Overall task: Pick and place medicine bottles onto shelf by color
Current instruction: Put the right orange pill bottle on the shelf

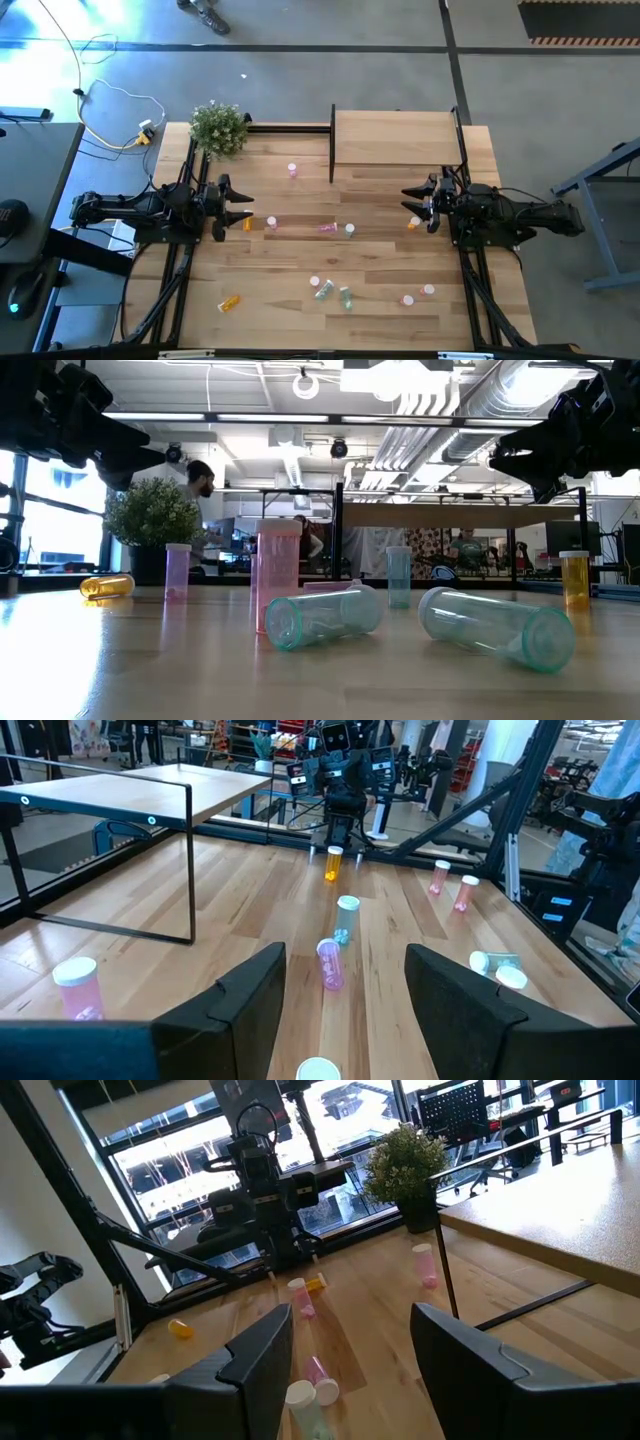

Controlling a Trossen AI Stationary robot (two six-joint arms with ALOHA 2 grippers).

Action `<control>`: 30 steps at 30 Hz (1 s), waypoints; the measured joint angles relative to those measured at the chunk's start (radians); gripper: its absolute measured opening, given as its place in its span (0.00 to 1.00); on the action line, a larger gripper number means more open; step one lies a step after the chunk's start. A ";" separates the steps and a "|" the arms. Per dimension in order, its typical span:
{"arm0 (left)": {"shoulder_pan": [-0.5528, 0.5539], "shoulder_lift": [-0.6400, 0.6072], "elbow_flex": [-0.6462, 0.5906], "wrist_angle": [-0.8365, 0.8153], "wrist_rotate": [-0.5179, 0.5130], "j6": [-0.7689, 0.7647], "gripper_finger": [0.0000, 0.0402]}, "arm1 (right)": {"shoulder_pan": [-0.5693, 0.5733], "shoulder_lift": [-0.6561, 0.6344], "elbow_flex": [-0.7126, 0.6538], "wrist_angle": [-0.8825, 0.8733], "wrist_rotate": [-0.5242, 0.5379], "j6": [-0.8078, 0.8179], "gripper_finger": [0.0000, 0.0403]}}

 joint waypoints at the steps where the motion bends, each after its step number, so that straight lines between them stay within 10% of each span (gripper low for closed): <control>1: 0.000 0.000 0.000 0.000 0.000 -0.005 0.49 | 0.000 0.000 0.000 0.000 0.000 0.005 0.48; 20: 0.000 0.000 0.000 -0.007 -0.065 -0.167 0.49 | 0.000 0.001 0.125 -0.024 0.037 0.375 0.48; 30: 0.000 0.000 0.000 -0.006 -0.069 -0.176 0.49 | 0.000 0.109 0.513 -0.549 0.178 0.532 0.48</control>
